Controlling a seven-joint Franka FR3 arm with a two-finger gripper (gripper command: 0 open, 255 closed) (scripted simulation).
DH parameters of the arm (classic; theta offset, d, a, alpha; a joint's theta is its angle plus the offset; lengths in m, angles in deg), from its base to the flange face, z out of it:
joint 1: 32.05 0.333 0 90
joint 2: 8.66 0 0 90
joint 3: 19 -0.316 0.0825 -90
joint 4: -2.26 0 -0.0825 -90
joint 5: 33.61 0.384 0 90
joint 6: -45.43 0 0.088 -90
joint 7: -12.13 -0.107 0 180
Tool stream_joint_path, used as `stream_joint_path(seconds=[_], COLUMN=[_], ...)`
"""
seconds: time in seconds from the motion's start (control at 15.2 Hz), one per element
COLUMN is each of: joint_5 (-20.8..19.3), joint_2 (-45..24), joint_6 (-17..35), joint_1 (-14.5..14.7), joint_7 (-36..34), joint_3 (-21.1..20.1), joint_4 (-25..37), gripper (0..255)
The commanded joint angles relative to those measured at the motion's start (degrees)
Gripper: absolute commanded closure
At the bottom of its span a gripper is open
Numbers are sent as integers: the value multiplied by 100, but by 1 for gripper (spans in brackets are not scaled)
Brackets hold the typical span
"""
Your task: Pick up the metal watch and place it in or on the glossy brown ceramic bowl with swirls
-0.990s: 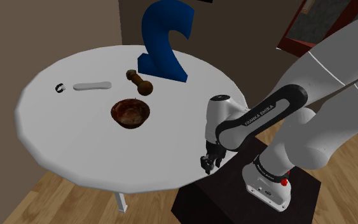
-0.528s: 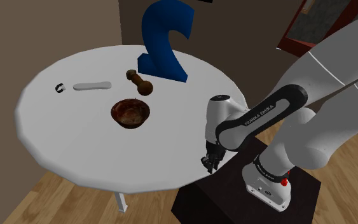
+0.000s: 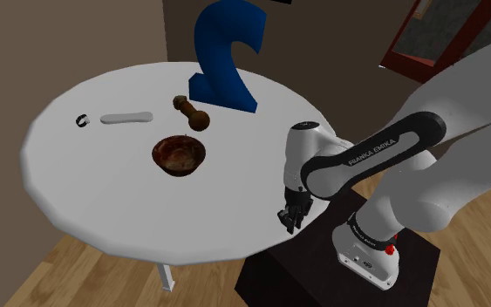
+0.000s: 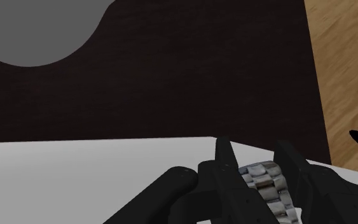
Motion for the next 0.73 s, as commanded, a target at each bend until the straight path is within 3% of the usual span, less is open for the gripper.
stream_joint_path(seconds=[0.0,0.66], joint_5=[-73,-439], joint_2=[273,1407], joint_6=[-283,-1608], joint_1=[-8,-78], joint_7=[-75,-379], joint_3=[24,210], joint_4=[9,224], gripper=[255,255])
